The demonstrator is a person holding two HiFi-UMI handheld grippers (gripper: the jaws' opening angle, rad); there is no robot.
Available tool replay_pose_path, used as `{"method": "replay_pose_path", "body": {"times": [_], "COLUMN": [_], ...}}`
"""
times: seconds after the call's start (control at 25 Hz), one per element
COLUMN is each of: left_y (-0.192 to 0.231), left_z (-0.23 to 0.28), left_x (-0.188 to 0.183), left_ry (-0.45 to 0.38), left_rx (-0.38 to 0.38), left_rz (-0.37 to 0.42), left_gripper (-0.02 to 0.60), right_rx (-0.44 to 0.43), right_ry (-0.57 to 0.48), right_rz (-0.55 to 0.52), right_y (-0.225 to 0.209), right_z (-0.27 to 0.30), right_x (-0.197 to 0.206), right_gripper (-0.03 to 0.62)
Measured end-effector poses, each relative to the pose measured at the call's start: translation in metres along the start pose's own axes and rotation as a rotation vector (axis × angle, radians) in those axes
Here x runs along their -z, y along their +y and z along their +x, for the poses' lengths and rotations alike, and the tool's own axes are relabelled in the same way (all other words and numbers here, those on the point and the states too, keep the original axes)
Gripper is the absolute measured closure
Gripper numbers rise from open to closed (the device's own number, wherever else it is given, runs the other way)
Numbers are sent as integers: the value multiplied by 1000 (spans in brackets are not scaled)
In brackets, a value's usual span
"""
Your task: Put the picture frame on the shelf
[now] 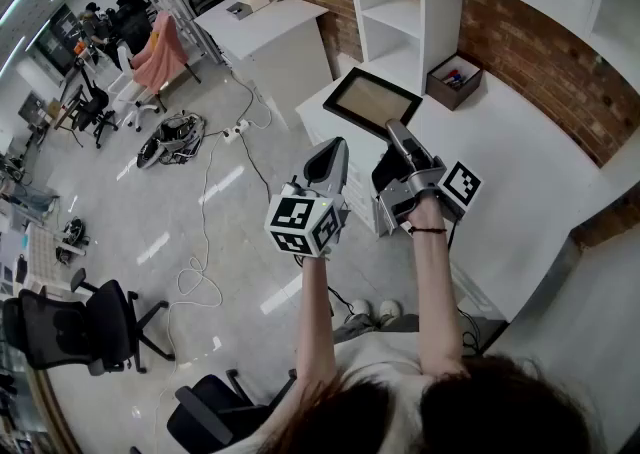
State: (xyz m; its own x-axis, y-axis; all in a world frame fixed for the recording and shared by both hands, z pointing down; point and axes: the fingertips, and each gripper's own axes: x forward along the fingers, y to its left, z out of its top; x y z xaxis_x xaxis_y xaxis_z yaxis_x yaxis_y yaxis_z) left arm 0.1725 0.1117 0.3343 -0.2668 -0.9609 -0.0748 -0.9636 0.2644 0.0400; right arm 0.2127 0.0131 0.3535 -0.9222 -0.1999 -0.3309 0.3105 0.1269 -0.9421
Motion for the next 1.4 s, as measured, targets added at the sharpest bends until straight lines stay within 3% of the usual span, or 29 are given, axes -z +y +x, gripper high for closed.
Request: {"method": "replay_pose_path", "body": {"times": [0.8, 1.16, 1.4], "left_y": [7, 35, 78], "left_z": [12, 55, 85], "left_x": [15, 22, 20], "left_ry": [4, 13, 16], "left_rx": [-28, 6, 45], "left_rz": [-25, -49, -48], "left_gripper": [571, 571, 571], "right_rx": [-12, -2, -2], "right_ry": [6, -3, -47], "right_rz": [13, 25, 18], "right_y": [-15, -37, -53], "right_z": [8, 45, 88], "right_x": [-13, -33, -39], "right_gripper": [525, 525, 525]}}
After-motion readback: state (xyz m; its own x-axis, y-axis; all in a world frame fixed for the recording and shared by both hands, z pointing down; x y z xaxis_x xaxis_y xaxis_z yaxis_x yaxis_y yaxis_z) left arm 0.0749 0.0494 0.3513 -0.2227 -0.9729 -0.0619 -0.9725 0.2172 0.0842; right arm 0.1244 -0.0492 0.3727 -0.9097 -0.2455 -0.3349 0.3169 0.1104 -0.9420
